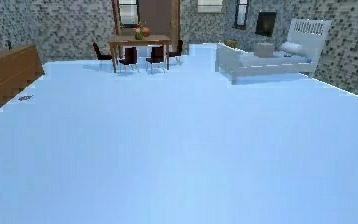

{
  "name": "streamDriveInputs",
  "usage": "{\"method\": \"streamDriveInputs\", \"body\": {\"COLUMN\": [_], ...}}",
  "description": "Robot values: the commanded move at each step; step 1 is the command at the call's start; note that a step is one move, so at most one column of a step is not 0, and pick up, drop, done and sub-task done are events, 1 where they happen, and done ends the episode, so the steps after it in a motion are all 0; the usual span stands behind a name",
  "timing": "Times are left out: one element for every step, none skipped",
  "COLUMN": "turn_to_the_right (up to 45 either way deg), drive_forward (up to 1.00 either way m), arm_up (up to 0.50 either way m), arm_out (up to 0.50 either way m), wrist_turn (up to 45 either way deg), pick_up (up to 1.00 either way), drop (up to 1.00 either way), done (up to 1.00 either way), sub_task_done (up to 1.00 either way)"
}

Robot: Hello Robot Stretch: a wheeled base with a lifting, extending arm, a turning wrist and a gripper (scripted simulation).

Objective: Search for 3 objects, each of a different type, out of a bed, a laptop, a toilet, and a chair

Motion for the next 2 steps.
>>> {"method": "streamDriveInputs", "body": {"turn_to_the_right": [0.0, 12.0], "drive_forward": [0.25, 0.0], "arm_up": [0.0, 0.0], "arm_out": [0.0, 0.0], "wrist_turn": [0.0, 0.0], "pick_up": [0.0, 0.0], "drop": [0.0, 0.0], "done": [0.0, 0.0], "sub_task_done": [0.0, 0.0]}}
